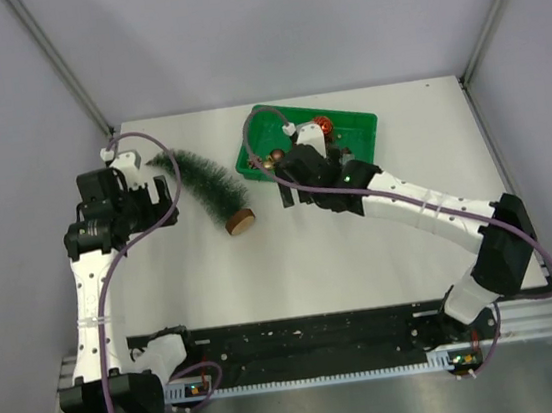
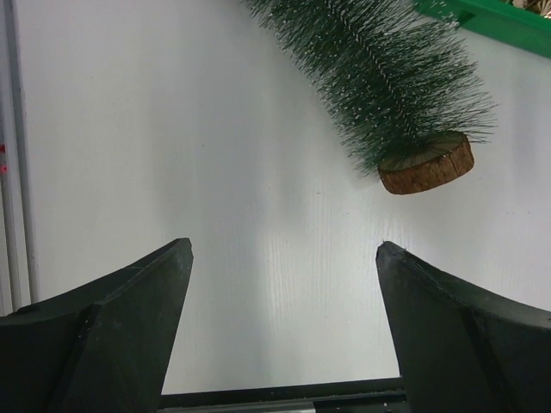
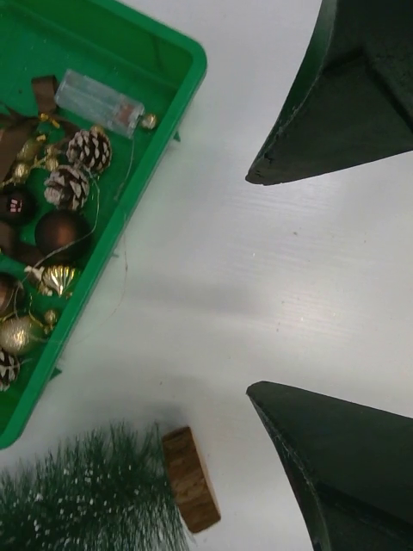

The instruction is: Decorate the small christmas tree

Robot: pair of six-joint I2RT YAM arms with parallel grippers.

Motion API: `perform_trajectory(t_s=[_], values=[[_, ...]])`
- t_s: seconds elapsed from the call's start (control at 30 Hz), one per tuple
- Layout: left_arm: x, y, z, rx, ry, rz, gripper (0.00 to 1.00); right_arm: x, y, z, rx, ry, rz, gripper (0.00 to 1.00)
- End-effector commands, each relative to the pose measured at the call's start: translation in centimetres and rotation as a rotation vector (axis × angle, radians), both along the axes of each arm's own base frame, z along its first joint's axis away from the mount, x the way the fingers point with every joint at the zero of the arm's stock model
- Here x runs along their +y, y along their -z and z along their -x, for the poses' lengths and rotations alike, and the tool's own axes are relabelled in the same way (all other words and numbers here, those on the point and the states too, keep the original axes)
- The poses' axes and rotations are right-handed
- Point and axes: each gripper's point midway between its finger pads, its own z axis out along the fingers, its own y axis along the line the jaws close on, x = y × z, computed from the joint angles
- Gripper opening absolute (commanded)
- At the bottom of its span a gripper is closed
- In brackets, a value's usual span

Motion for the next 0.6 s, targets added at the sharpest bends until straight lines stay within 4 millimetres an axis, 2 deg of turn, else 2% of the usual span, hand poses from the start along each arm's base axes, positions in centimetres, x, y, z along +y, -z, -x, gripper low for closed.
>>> perform_trajectory(t_s=[0.0, 0.17, 0.27, 0.43, 0.57], values=[[0.7, 0.0, -0.7, -0.012, -0.030, -0.018, 0.97, 5.5, -0.8, -0.2, 0.030, -0.059, -0.175, 0.96], [0.0, 0.0, -0.6, 0.015, -0.020, 0.051, 0.99, 11.3, 0.9, 0.8, 0.054, -0.137, -0.186, 0.96], [0.3, -0.2, -0.8, 0.023, -0.039, 0.080, 0.99, 13.8, 2.2, 1.2, 0.072, -0.159, -0.216, 0.96], [0.7, -0.5, -0.8, 0.044, -0.048, 0.116, 0.99, 16.0, 4.0, 1.4, 0.110, -0.142, -0.294, 0.94], [0.8, 0.0, -0.5, 0.055, -0.042, 0.123, 0.99, 16.6, 5.2, 1.0, 0.126, -0.096, -0.297, 0.93]])
